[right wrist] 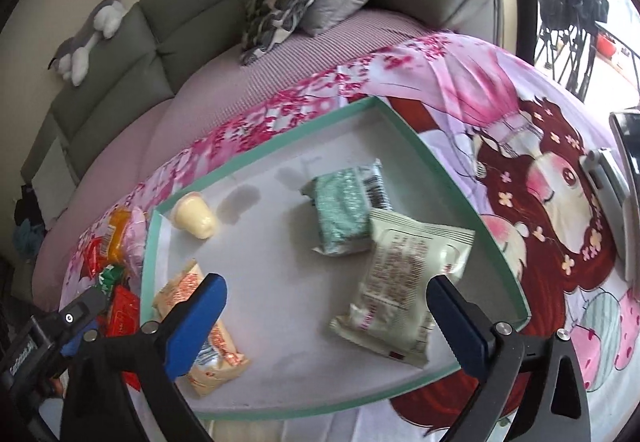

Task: Organize snacks
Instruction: 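Withdraw both grippers from the tray back toward the snack pile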

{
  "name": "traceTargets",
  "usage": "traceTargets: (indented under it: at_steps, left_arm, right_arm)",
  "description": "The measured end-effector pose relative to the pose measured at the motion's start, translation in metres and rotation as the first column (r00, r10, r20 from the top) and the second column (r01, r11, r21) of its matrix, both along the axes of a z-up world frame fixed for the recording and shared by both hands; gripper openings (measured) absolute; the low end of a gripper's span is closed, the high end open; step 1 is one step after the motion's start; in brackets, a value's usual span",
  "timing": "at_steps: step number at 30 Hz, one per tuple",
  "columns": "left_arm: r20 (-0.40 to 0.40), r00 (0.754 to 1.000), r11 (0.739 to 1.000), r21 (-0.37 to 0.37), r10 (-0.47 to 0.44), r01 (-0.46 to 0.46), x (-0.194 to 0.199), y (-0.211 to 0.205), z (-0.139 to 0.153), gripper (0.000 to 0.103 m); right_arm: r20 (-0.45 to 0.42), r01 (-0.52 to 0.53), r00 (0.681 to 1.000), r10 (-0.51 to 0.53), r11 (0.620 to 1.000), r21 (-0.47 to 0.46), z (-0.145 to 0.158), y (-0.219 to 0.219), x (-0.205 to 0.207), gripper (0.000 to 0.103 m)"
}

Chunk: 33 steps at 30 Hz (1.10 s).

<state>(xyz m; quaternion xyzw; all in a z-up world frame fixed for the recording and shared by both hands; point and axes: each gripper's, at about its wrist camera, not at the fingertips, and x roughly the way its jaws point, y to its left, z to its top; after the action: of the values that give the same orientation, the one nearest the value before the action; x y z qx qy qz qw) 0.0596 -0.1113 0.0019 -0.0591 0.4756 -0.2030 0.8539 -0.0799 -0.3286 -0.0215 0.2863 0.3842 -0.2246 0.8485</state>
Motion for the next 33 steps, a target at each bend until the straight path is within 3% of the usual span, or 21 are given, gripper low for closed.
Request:
traceTargets:
  at_steps: [2, 11, 21, 33]
  left_arm:
    - [0.02, 0.999, 0.999, 0.031, 0.043, -0.044, 0.004, 0.01, 0.0, 0.098]
    - [0.05, 0.982, 0.969, 0.16, 0.182, -0.188, 0.016, 0.053, -0.003, 0.098]
    - [-0.014, 0.963, 0.918, 0.305, 0.269, -0.252, 0.016, 0.094, -0.021, 0.098]
    - [0.012, 0.934, 0.864, 0.375, 0.357, -0.335, 0.023, 0.138, -0.022, 0.098]
  right_arm:
    - [0.023, -0.013, 1.0, 0.013, 1.0, -0.008, 0.005, 0.005, 0.002, 0.102]
    - [0.077, -0.157, 0.984, 0.159, 0.987, -0.026, 0.018, 0.047, 0.028, 0.103]
    - [0.08, -0.329, 0.941, 0.329, 0.944, -0.006, 0.016, 0.108, 0.056, 0.103]
    - [0.074, -0.457, 0.886, 0.457, 0.889, -0.024, 0.013, 0.158, 0.08, 0.103]
